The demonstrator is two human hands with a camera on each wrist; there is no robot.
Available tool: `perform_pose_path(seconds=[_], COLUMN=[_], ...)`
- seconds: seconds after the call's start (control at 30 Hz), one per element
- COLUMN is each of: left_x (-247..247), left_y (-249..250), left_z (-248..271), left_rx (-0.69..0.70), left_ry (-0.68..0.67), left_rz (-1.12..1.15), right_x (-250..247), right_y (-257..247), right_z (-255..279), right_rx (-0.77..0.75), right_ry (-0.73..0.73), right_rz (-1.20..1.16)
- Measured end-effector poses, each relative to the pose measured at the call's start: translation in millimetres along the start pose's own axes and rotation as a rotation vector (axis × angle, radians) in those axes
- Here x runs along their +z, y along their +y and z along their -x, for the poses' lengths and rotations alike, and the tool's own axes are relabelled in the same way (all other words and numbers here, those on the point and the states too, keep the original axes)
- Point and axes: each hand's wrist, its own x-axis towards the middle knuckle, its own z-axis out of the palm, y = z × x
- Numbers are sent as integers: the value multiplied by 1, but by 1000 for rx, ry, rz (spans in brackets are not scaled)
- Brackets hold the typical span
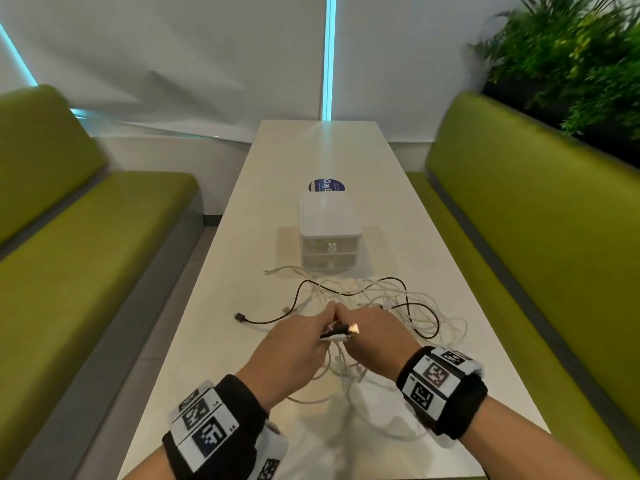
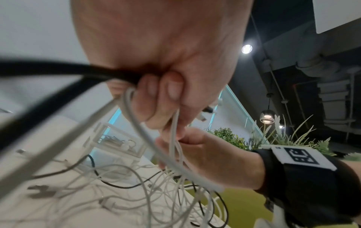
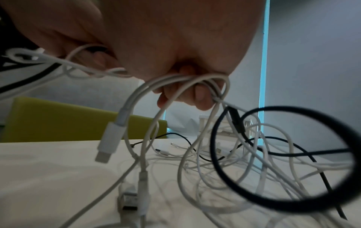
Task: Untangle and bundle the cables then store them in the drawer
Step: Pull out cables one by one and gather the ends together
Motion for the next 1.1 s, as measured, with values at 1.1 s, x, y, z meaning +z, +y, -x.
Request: perform_pose_path(seconds=[1.1], left_x=[-22], left_y=[-8], left_z=[9], left_rx=[-1], left_ry=[325], left_rz=[557], right_x=[14], right_y=[8], right_z=[5], right_rx=[5], right_ry=[-26], right_rz=[-84])
